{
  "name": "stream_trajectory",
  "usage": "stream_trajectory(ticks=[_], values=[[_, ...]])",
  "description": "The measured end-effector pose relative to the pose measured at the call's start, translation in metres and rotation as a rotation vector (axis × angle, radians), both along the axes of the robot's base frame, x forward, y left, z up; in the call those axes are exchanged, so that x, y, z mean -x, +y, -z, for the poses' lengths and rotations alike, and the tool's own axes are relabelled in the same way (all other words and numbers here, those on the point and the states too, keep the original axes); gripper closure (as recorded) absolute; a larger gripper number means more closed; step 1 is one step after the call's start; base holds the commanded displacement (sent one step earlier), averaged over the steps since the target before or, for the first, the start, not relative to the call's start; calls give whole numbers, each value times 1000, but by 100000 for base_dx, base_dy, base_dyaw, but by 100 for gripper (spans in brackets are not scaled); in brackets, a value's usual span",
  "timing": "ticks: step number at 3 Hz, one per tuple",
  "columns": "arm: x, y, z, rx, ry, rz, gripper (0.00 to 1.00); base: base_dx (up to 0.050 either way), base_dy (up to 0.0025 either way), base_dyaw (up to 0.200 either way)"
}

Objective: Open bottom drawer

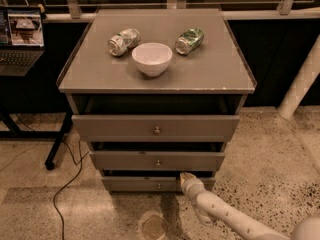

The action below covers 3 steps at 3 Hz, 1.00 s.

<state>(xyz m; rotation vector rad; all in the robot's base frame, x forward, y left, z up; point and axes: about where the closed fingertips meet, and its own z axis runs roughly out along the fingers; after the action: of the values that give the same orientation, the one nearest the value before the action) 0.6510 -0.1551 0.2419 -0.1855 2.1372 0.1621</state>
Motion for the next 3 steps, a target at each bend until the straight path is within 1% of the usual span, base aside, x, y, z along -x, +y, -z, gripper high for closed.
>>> stream_trajectory(ticks=[1,2,3], values=[[-18,-16,2,22,-19,52,100,0,0,0],[-28,-30,10,56,-2,90,100,0,0,0],[-29,-30,10,55,-1,91,100,0,0,0]])
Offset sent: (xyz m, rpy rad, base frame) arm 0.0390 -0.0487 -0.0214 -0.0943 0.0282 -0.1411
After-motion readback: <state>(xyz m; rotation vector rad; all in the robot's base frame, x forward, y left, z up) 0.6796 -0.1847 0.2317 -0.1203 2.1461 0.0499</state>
